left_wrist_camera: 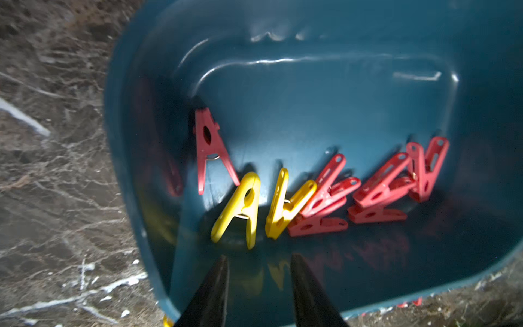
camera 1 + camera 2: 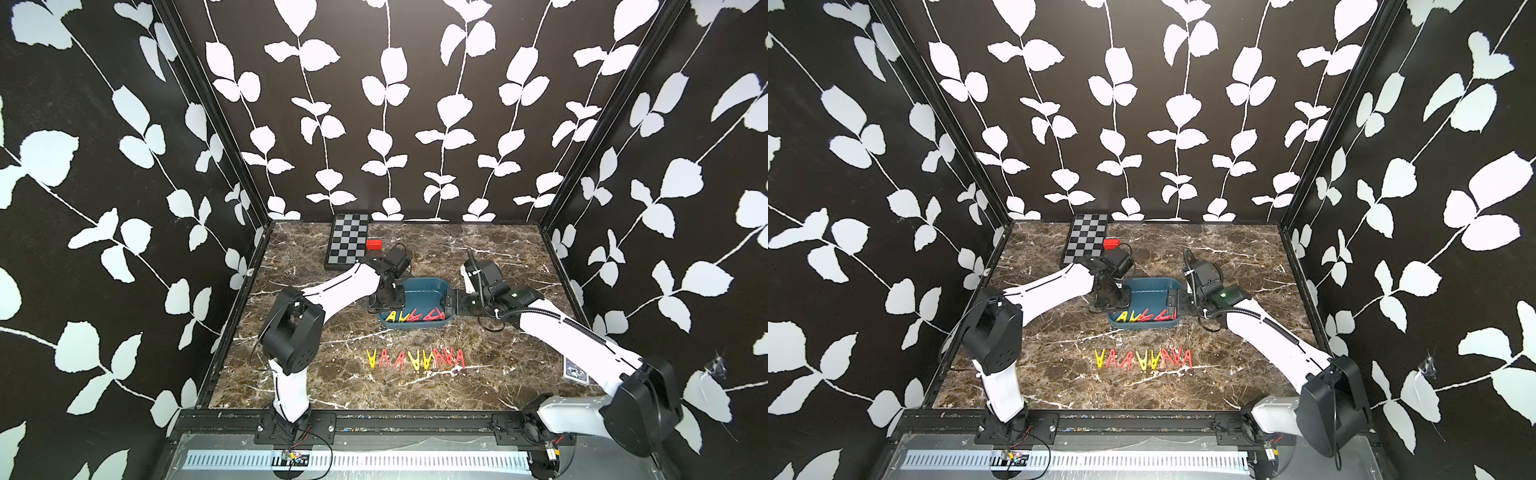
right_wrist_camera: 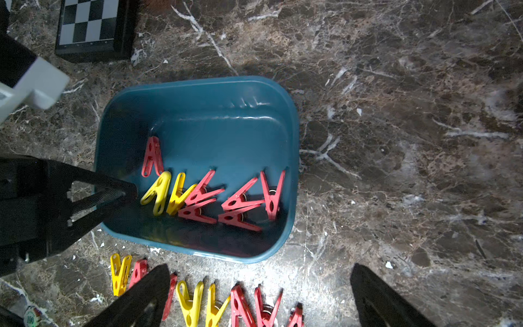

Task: Take the clothespins out of the storage box
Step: Place the clothespin at the center of the board, then pick up the clothespin from the storage box.

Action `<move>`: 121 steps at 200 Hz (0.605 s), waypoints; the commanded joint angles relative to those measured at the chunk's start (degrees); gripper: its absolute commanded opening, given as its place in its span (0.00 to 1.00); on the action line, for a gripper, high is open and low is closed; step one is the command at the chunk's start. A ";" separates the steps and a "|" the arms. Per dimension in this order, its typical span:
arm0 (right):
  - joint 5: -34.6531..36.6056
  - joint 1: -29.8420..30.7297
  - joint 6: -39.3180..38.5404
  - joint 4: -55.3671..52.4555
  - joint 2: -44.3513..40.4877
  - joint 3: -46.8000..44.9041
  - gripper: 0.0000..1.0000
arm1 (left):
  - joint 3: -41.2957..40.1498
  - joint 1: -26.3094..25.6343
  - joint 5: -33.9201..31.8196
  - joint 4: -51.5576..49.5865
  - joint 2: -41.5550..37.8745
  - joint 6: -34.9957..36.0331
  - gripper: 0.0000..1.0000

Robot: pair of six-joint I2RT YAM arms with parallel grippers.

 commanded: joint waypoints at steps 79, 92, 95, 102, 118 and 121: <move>-1.43 -1.52 -1.25 -0.88 1.79 2.74 0.99 | 5.55 -0.04 -4.77 -2.71 7.11 0.73 0.34; -1.25 -1.69 -1.25 -1.22 1.72 2.84 0.99 | 5.82 -0.02 -5.33 -2.34 7.80 1.00 0.33; -1.25 -1.69 -1.25 -1.32 1.72 2.84 0.99 | 5.95 0.00 -5.52 -2.25 8.01 1.11 0.32; -1.15 -1.69 -1.16 -1.46 1.62 2.86 0.99 | 6.08 0.02 -5.99 -2.16 8.41 1.44 0.32; -1.10 -1.77 -1.03 -1.53 1.60 2.93 0.99 | 6.80 0.00 -7.09 -2.41 9.60 1.96 0.32; -1.10 -1.78 -1.00 -1.66 1.61 2.89 0.99 | 6.93 0.01 -7.20 -2.49 9.85 2.08 0.32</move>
